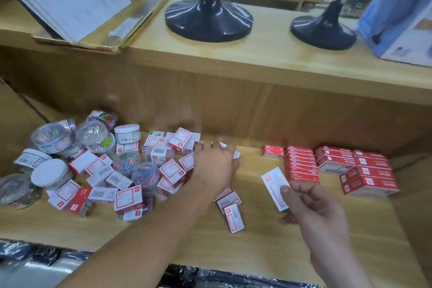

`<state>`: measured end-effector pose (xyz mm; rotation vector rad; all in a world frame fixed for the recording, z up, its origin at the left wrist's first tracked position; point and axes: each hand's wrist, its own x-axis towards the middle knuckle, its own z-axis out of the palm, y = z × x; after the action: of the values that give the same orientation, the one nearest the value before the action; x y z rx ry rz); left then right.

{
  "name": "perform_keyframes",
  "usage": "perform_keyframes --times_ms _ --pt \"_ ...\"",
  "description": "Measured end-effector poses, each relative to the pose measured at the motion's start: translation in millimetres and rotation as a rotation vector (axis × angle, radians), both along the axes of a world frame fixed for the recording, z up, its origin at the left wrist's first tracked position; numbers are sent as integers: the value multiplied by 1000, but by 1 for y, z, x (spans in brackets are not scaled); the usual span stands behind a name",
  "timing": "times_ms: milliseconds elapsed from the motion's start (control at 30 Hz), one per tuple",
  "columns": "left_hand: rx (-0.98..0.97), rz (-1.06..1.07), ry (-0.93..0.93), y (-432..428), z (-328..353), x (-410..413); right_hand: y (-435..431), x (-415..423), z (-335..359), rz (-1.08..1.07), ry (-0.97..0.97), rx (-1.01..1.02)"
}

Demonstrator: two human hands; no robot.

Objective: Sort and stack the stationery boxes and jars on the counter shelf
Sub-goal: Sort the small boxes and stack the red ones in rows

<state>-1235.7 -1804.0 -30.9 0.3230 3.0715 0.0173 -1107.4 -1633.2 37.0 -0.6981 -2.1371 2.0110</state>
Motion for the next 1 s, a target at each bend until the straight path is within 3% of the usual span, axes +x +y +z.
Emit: perform_keyframes --times_ms 200,333,400,500,633,767,1000 --pt "366 -137 19 9 -7 -2 23 10 -7 -17 -8 -40" --pt "389 -176 134 8 -1 8 34 13 -7 -26 5 -52" --pt "312 -144 221 -1 3 12 40 13 -9 -16 9 -57" --pt "133 -103 89 -17 6 15 43 12 -11 15 13 -59" --pt "261 -119 6 5 6 16 41 7 -10 52 16 -70" --pt "246 -94 -47 40 -1 13 46 12 -5 78 22 -68" --pt "424 -143 90 45 19 31 82 37 -16 92 -20 24"
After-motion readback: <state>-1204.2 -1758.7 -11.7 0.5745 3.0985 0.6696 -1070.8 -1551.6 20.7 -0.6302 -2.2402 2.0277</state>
